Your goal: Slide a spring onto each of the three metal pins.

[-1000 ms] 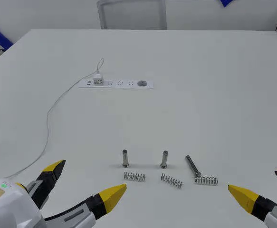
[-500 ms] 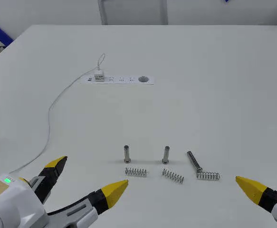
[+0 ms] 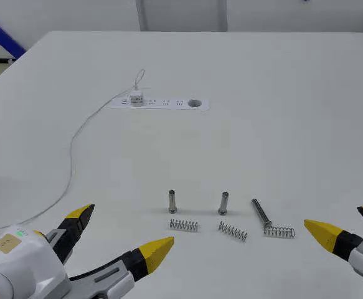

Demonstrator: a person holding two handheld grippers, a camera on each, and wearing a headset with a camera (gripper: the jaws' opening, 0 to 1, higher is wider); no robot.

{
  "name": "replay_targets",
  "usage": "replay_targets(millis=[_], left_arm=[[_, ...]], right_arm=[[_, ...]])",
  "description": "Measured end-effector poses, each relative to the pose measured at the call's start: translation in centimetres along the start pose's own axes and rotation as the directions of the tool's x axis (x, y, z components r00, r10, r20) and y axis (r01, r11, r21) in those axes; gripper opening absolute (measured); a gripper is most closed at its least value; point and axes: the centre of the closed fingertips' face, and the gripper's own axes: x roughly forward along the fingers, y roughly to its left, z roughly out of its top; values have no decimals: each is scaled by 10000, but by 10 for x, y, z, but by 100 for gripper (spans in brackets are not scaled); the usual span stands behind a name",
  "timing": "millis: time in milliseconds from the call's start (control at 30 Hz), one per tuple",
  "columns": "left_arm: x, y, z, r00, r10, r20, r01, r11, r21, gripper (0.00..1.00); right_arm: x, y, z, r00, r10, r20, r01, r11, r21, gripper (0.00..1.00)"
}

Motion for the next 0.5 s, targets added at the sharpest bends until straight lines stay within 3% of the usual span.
replay_targets(millis=[267,500], left_arm=[[1,-1,1,10000,-65,28,65,10000,4,99],[2,2,-9,9994,1,-349,-3,10000,-36,100]], right_arm=[[26,9,0,9962,517,-697,-544,9978,-375,64],[51,20,0,9879,947,-1230,-1033,9925,-653,60]])
